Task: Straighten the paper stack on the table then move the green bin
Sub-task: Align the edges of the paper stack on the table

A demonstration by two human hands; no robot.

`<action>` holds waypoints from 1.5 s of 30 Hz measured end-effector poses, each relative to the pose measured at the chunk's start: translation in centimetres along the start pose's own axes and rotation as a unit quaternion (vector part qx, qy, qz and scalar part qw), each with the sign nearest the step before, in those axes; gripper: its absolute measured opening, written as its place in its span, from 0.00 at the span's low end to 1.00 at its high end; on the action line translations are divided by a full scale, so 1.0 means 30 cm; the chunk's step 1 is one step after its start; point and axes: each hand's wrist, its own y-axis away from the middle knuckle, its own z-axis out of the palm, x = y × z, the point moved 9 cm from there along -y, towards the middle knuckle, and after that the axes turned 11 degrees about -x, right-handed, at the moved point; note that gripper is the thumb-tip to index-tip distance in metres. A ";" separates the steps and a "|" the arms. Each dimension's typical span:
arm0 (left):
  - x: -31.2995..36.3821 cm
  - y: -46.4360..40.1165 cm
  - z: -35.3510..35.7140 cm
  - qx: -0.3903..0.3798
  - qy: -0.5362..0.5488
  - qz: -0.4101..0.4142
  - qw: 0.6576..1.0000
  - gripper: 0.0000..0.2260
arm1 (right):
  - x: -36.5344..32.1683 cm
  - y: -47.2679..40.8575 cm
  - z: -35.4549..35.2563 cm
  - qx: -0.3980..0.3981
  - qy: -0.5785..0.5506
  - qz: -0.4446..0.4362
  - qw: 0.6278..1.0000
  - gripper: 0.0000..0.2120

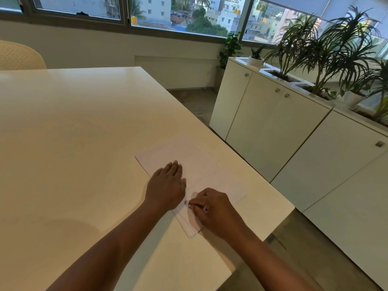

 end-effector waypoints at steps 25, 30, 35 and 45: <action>-0.017 0.004 0.011 -0.017 -0.019 0.029 0.999 0.26 | 0.102 -0.085 -0.102 0.064 0.060 0.064 0.994 0.10; -0.018 0.000 0.014 -0.019 -0.024 0.024 0.999 0.26 | -0.010 -0.064 0.016 0.004 0.037 -0.004 0.999 0.09; -0.017 0.004 0.011 -0.014 -0.019 0.029 0.999 0.26 | 0.124 -0.106 -0.130 0.054 0.051 0.077 0.994 0.09; -0.017 0.003 0.017 -0.024 -0.026 0.024 0.999 0.27 | 0.096 -0.137 -0.106 0.026 0.040 0.045 0.998 0.09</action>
